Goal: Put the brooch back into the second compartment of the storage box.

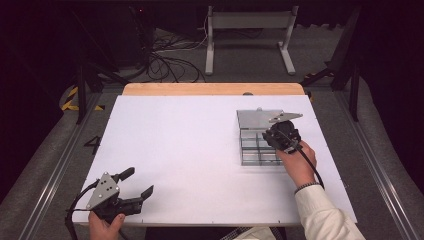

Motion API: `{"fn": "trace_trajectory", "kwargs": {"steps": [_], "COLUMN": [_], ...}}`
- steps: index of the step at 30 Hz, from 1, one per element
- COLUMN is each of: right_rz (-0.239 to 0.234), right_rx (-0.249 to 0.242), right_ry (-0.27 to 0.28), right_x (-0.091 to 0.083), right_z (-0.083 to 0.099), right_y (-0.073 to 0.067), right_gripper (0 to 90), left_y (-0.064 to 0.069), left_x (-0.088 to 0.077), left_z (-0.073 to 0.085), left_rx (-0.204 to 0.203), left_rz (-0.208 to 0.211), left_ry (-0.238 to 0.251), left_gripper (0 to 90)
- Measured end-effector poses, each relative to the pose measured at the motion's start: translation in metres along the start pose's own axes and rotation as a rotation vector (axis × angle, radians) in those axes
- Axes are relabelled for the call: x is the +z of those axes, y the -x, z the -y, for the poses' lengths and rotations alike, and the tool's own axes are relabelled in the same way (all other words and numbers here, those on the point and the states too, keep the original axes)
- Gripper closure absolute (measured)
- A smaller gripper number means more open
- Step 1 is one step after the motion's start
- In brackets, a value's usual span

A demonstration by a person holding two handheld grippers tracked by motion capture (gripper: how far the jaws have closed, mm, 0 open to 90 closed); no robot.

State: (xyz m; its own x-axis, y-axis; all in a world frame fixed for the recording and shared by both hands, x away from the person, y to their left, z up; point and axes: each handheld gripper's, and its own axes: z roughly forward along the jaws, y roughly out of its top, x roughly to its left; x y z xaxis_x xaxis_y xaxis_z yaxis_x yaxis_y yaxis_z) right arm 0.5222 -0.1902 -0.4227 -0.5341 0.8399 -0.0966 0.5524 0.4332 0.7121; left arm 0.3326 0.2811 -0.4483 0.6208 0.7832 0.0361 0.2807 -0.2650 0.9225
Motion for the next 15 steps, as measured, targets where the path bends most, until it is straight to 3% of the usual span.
{"fn": "trace_trajectory", "kwargs": {"steps": [15], "right_rz": [0.028], "right_rx": [0.036], "right_ry": [-0.050], "right_x": [0.012], "right_z": [0.005], "right_y": [0.015], "right_gripper": [78.5], "left_y": [0.001], "left_x": [0.001], "left_z": [0.000], "left_rx": [-0.002], "left_rz": [0.001], "left_ry": [-0.004], "left_gripper": [16.8]}}
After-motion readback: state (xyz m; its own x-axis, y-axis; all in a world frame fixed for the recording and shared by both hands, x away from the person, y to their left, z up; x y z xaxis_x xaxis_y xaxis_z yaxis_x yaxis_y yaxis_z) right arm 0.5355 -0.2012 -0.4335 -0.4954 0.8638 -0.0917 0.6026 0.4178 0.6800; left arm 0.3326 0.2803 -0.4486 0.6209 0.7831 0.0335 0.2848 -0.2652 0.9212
